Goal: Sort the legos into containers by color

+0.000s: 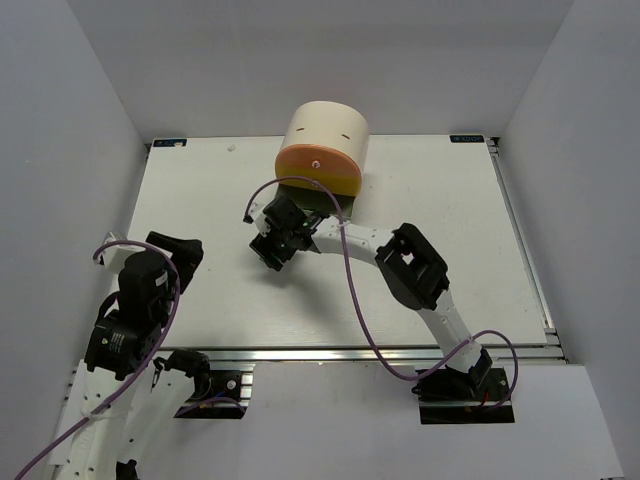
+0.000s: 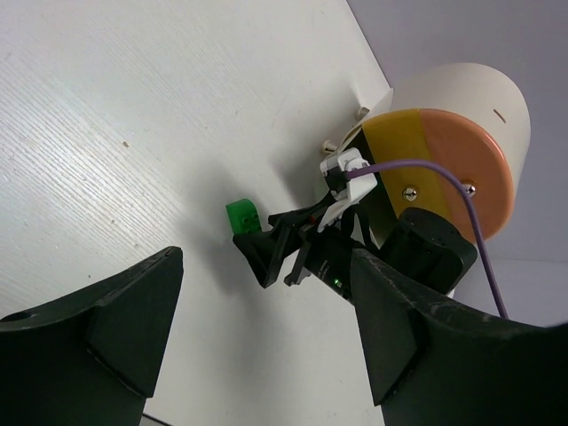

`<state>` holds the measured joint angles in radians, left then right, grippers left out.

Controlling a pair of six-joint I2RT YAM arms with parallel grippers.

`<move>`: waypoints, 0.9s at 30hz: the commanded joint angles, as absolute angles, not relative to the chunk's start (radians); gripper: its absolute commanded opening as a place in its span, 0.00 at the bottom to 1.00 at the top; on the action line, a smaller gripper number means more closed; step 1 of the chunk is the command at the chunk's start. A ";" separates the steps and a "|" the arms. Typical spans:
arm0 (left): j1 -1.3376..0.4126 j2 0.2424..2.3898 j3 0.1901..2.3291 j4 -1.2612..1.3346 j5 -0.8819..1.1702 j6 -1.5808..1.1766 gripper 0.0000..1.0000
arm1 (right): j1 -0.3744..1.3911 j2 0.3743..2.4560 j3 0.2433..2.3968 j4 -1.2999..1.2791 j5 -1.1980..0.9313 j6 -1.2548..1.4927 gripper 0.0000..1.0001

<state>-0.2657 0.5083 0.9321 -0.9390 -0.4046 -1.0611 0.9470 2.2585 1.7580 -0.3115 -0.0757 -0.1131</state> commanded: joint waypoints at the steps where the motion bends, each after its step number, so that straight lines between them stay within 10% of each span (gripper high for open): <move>1: -0.270 0.512 0.971 -0.965 -0.420 -1.075 0.86 | 0.963 2.267 1.729 -0.236 -0.040 -0.118 0.70; 7: -0.270 0.514 0.968 -0.965 -0.411 -1.085 0.86 | 0.965 2.267 1.690 -0.195 -0.035 -0.143 0.56; 15: -0.270 0.523 0.937 -0.937 -0.387 -1.089 0.86 | 0.933 2.168 1.717 -0.271 -0.352 -0.270 0.12; 21: -0.270 0.519 0.888 -0.884 -0.364 -1.101 0.86 | 0.878 1.874 1.635 -0.312 -0.537 -0.376 0.00; 27: -0.270 0.523 0.819 -0.799 -0.321 -1.114 0.86 | 0.804 1.749 1.548 -0.282 -0.222 -0.353 0.00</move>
<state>-0.2657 0.5152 0.8410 -0.8589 -0.3546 -1.1011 0.8391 1.7721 1.5799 -0.2955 -0.3767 -0.3347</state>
